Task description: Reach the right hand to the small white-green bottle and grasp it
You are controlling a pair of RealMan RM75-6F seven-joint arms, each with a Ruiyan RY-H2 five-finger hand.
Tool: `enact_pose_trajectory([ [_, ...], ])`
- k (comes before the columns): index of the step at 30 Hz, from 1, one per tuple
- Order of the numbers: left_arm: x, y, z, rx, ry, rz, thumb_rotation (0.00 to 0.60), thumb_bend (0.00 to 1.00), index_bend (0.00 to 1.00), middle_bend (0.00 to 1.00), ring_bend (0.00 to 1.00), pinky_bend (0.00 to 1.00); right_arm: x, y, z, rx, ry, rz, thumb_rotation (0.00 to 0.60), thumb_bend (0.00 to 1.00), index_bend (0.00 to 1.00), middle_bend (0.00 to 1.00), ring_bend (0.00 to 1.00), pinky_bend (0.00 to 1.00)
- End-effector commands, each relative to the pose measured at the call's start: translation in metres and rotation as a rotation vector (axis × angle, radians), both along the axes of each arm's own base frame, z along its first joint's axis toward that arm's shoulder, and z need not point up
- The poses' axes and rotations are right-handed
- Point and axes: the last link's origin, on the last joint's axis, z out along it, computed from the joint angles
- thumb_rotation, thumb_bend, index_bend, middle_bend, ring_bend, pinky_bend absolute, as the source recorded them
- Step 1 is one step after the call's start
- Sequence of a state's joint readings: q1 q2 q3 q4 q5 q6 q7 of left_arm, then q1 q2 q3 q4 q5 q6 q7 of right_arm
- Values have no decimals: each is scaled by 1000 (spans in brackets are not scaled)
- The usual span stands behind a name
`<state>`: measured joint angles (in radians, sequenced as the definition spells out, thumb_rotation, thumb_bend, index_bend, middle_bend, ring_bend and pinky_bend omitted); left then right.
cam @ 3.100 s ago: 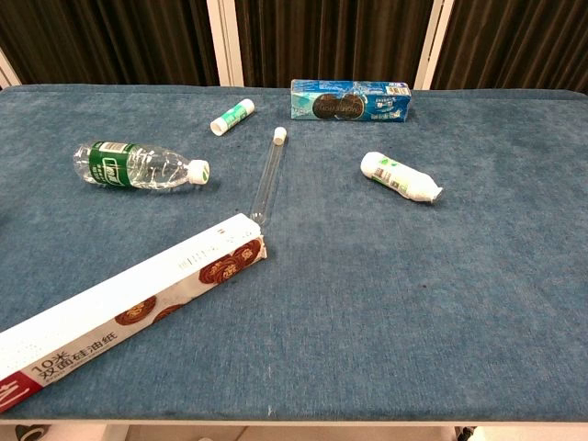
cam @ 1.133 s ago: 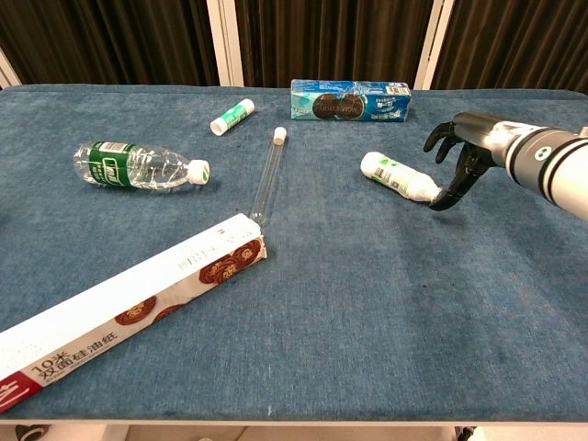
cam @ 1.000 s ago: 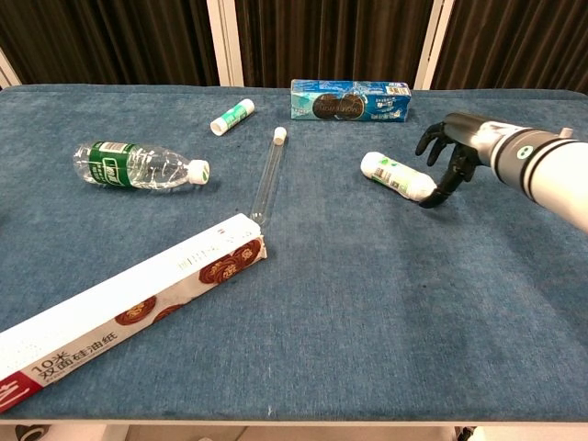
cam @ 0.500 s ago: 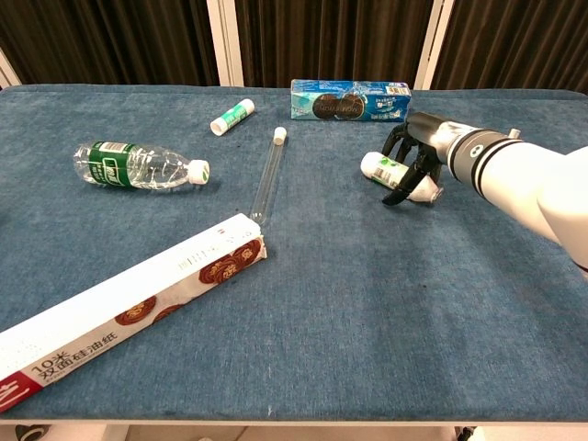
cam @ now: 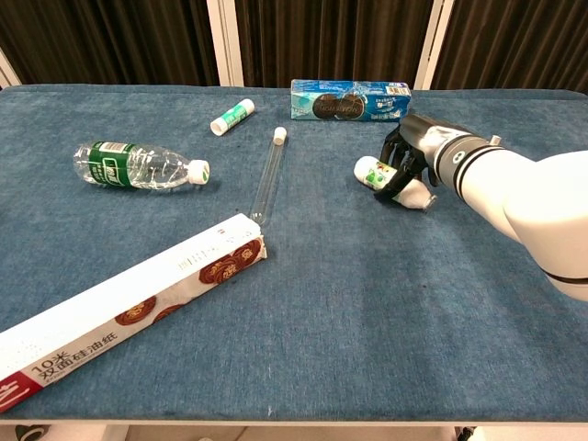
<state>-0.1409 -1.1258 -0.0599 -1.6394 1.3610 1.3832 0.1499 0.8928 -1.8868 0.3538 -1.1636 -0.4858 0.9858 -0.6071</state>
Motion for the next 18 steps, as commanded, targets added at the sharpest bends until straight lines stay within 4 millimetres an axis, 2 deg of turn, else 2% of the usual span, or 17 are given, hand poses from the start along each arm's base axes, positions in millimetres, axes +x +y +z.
enact_pose_trajectory([
  [1,0,0,0,0,0,-1,600,406,0,0,0,101,0,1,-4,10,8,4,600,406,579,572,733,773],
  [6,-1,-1,1,1,-11,12,600,406,0,0,0,101,2,1,-5,-2,-23,23,600,546,645,630,809,926],
  [8,-1,-1,2,2,-18,17,600,406,0,0,0,101,3,0,-2,-38,-51,30,600,572,663,641,821,962],
  [11,-1,0,2,2,-28,24,600,406,0,0,2,101,2,-2,2,-69,-79,37,600,604,689,653,834,981],
  [18,-1,0,3,3,-35,29,600,406,0,0,5,101,1,-6,18,-126,-139,35,600,608,696,654,835,983],
])
